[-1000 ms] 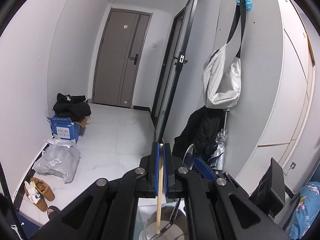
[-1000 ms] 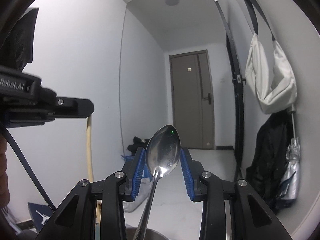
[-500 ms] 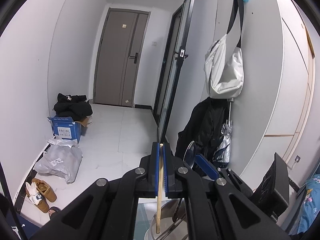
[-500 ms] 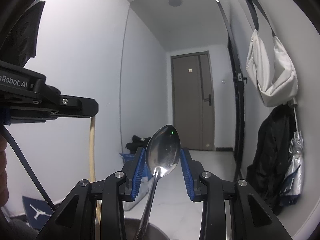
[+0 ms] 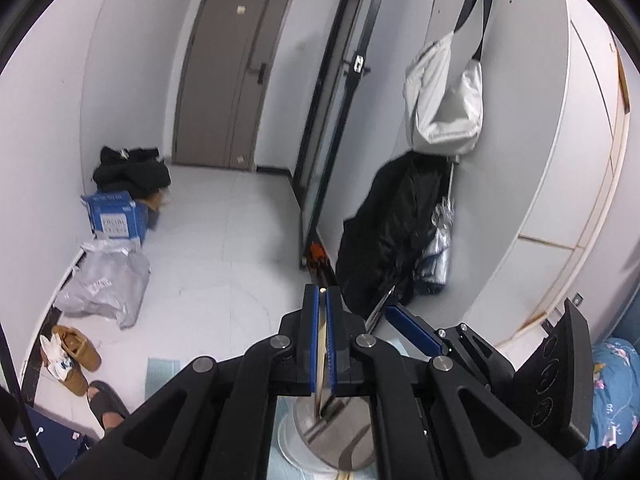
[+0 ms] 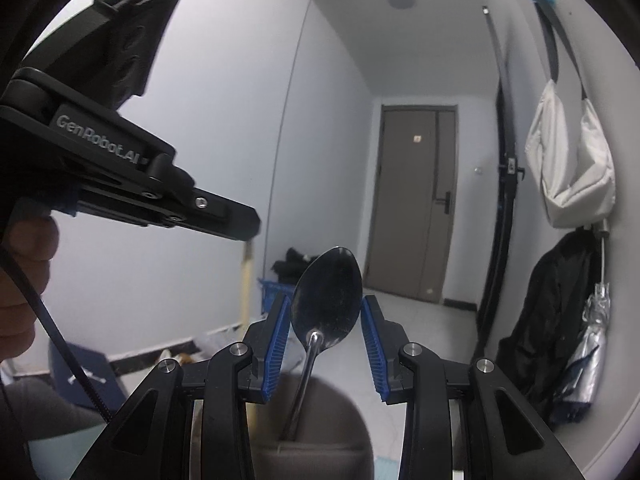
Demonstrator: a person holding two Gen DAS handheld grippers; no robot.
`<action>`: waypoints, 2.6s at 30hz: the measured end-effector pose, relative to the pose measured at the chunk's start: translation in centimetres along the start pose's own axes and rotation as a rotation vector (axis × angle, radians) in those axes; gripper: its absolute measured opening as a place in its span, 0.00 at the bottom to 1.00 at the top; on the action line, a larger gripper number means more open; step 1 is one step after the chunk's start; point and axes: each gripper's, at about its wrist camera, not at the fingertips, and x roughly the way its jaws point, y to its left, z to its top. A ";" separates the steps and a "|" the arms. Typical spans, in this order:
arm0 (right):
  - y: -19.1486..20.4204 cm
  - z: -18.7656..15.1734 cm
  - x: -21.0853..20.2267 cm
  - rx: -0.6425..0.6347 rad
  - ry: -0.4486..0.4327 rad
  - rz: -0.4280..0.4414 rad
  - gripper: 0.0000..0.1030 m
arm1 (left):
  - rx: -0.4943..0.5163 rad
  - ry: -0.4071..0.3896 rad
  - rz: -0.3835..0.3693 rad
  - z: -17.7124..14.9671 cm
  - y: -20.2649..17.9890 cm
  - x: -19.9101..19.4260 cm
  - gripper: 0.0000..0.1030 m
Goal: Organize utensils
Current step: 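Lower the spoon into the holder with the right gripper while the left inserts the chopstick, then move the open right gripper back down to the chopstick pile, then grasp one wooden chopstick with the right gripper and lift it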
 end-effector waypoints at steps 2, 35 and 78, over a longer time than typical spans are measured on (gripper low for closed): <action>0.0 -0.2 -0.3 -0.002 0.029 0.020 0.34 | -0.035 0.030 0.002 0.0 0.4 0.1 0.06; 4.2 0.8 -13.0 0.226 0.257 -0.006 0.89 | -0.203 0.078 0.286 -9.3 3.0 -6.7 0.95; 4.9 -14.9 -5.5 0.292 1.020 -0.035 0.00 | -0.387 0.275 0.258 -15.5 7.6 -3.4 0.95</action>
